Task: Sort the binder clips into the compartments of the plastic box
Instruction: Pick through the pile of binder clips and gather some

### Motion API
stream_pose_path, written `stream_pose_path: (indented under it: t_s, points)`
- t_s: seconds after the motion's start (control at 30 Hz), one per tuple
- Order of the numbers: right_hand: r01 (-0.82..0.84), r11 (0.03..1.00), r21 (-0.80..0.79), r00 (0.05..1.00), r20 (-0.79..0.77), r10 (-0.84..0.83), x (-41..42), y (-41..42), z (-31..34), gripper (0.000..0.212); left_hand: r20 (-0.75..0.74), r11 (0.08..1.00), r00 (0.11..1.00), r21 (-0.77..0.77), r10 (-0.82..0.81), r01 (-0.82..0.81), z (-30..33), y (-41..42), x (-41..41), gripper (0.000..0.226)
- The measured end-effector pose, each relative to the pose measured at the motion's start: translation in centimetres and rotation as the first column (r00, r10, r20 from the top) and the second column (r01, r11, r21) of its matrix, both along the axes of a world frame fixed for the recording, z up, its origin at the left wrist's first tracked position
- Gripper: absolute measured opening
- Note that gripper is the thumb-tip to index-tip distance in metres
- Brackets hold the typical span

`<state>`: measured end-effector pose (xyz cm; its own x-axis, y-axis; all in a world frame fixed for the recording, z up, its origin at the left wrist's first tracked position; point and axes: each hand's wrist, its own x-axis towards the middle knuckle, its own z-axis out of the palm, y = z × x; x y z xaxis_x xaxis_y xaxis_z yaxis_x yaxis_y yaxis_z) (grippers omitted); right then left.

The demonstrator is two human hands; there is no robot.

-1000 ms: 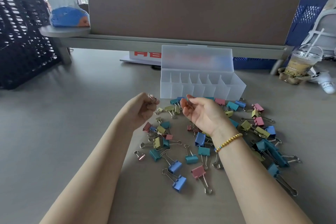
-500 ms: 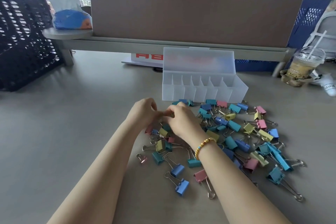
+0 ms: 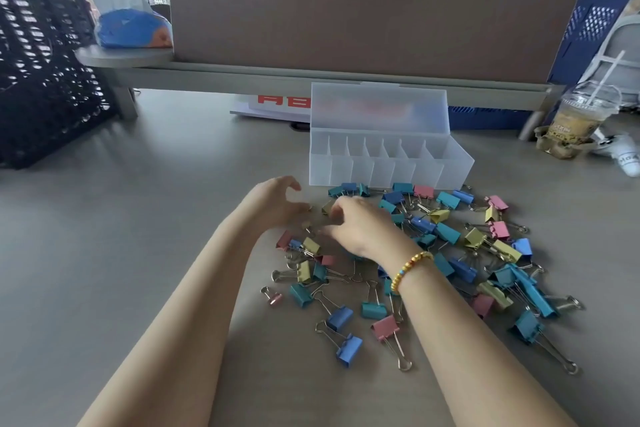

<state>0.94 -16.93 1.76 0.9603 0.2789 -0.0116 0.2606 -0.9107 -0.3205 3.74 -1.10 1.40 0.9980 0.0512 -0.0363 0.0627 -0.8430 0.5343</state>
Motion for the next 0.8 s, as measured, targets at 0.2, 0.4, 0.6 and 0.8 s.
stream_pose_path:
  t_s: [0.2, 0.4, 0.6, 0.8]
  points:
    - [-0.045, 0.998, 0.035, 0.995, 0.091, 0.042, 0.3, 2.4, -1.4, 0.031, 0.104, 1.000, 0.995, 0.007, -0.010, 0.010, -1.0, 0.2, 0.1, 0.026]
    - [-0.054, 0.999, 0.000, 0.992, 0.118, 0.053, 0.5, 2.7, -1.6, 0.034, 0.065, 0.993, 0.998, 0.115, 0.013, -0.020, -1.4, 1.8, 0.1, 0.033]
    - [-0.079, 0.994, -0.075, 0.990, 0.109, 0.087, 0.5, 1.8, -1.3, 0.027, 0.009, 0.947, 1.000, 0.319, 0.025, -0.026, -1.3, 2.0, -0.1, 0.046]
    - [-0.103, 0.975, -0.196, 0.979, 0.152, 0.134, 0.5, 1.2, -1.3, 0.033, 0.023, 0.923, 0.999, 0.385, -0.026, 0.015, -0.9, 0.5, -0.4, 0.029]
